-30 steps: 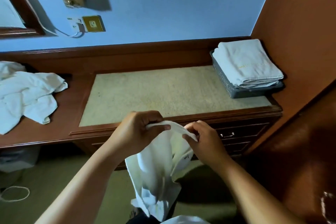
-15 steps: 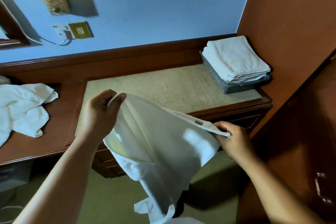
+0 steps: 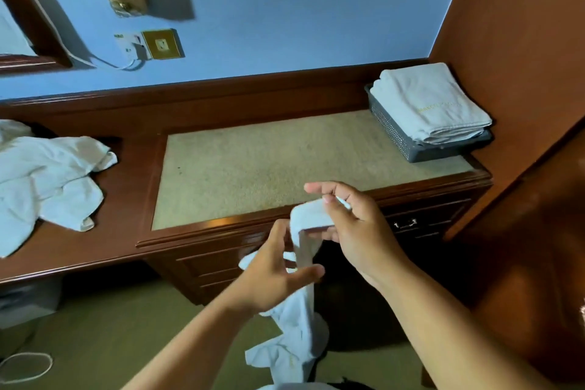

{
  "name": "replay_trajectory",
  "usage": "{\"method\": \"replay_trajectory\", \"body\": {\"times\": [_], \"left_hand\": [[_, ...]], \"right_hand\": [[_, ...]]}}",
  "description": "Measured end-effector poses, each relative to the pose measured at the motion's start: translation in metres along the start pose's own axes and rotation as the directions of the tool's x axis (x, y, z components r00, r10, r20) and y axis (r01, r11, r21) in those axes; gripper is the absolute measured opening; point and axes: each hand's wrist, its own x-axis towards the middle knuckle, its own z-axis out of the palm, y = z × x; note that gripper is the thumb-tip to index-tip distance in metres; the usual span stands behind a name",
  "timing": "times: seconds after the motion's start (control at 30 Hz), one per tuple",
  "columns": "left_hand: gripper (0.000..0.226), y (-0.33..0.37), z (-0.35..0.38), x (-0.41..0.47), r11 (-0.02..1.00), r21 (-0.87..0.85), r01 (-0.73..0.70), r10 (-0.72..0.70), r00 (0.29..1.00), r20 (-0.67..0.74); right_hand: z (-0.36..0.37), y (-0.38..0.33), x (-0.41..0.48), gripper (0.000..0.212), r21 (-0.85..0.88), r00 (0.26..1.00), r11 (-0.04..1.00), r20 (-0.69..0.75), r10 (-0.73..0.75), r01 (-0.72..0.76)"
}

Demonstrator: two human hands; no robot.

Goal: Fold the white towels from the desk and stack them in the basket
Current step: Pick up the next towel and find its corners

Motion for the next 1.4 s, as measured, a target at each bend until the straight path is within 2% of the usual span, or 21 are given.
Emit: {"method": "replay_trajectory", "body": {"times": [0.07,0.13,0.2,0.23,0.3,0.37,0.43,0.5,0.53,0.6,0.67,0.77,0.83,0.9,1.0,1.07,1.13,1.2,1.23,1.3,1.4], "left_hand": [[0.037,-0.014,0.002,-0.001,0.997,0.065,-0.03,0.042,0.978,-0.202],[0.007,-0.019,-0.004,-0.001,0.996,0.092,-0.017,0.055,0.902,-0.429],[0.021,-0.018,-0.016,-0.004,0.997,0.08,-0.018,0.059,0.838,-0.542],[0.023,-0.013,-0.025,-0.007,0.996,0.084,-0.03,0.072,0.824,-0.562],[0.021,0.001,-0.045,-0.01,0.99,0.124,-0.066,0.123,0.835,-0.537],[0.018,0.015,-0.059,-0.009,0.975,0.196,-0.11,0.191,0.863,-0.468],[0.015,0.022,-0.069,-0.007,0.941,0.305,-0.144,0.267,0.871,-0.412],[0.012,0.023,-0.074,-0.003,0.908,0.383,-0.168,0.319,0.87,-0.376],[0.012,0.023,-0.076,-0.002,0.898,0.406,-0.172,0.332,0.87,-0.366],[0.012,0.021,-0.076,0.002,0.881,0.435,-0.185,0.354,0.869,-0.347],[0.009,0.013,-0.071,0.005,0.853,0.474,-0.218,0.388,0.873,-0.296],[0.009,-0.017,-0.063,0.014,0.802,0.558,-0.214,0.391,0.894,-0.221],[0.013,-0.043,-0.06,0.022,0.788,0.602,-0.126,0.316,0.923,-0.221],[0.017,-0.066,-0.063,0.025,0.809,0.584,0.066,0.109,0.96,-0.259],[0.018,-0.111,-0.081,0.01,0.774,0.519,0.364,-0.183,0.912,-0.367],[0.017,-0.14,-0.097,-0.01,0.721,0.447,0.529,-0.309,0.823,-0.476],[0.017,-0.158,-0.115,-0.028,0.711,0.24,0.661,-0.422,0.674,-0.606],[0.018,-0.164,-0.132,-0.036,0.73,0.031,0.682,-0.458,0.523,-0.719],[0.017,-0.161,-0.137,-0.035,0.765,-0.004,0.644,-0.432,0.508,-0.745],[0.018,-0.136,-0.135,-0.025,0.858,0.011,0.513,-0.353,0.606,-0.713],[0.024,-0.066,-0.104,-0.006,0.942,0.23,0.244,-0.094,0.851,-0.516]], "right_hand": [[0.015,-0.003,0.0,0.033,0.073,1.0,0.997,0.013,0.016,-0.017],[0.022,-0.005,0.001,0.022,0.086,0.999,0.996,0.015,0.031,-0.032],[0.019,-0.006,0.004,0.013,0.147,0.999,0.988,-0.006,0.04,-0.039],[0.015,-0.006,0.005,0.03,0.179,0.998,0.982,-0.009,0.059,-0.056],[0.002,-0.004,0.006,0.061,0.148,0.995,0.984,0.028,0.097,-0.1],[-0.007,0.001,0.004,0.044,-0.106,0.986,0.985,0.084,0.145,-0.136],[-0.008,0.009,0.003,0.012,-0.468,0.984,0.873,0.035,0.175,-0.139],[-0.006,0.019,0.002,0.014,-0.675,0.996,0.733,-0.089,0.031,-0.083],[-0.005,0.023,0.002,0.015,-0.699,0.986,0.714,-0.143,-0.091,-0.035],[0.0,0.023,0.001,0.011,-0.553,0.943,0.831,-0.247,-0.222,0.051],[0.008,0.015,0.0,0.013,-0.237,0.93,0.967,-0.327,-0.166,0.089],[0.025,0.0,-0.003,0.014,-0.147,0.937,0.974,-0.278,-0.209,0.174],[0.033,-0.009,-0.006,0.016,-0.098,0.937,0.972,-0.261,-0.233,0.215],[0.026,-0.025,-0.006,0.017,-0.008,0.908,0.968,-0.345,-0.237,0.249],[-0.012,-0.045,0.006,0.012,0.052,0.807,0.961,-0.556,-0.198,0.272],[-0.049,-0.043,0.017,0.015,0.031,0.702,0.96,-0.689,-0.181,0.278],[-0.084,-0.031,0.022,0.017,-0.063,0.568,0.977,-0.805,-0.171,0.204],[-0.109,-0.011,0.023,0.014,-0.146,0.508,0.986,-0.845,-0.164,0.074],[-0.114,0.0,0.022,0.015,-0.202,0.518,0.979,-0.839,-0.168,-0.009],[-0.108,0.022,0.018,0.022,-0.326,0.614,0.934,-0.77,-0.173,-0.146],[-0.053,0.045,0.006,0.039,-0.531,0.924,0.832,-0.376,-0.061,-0.161]]}}
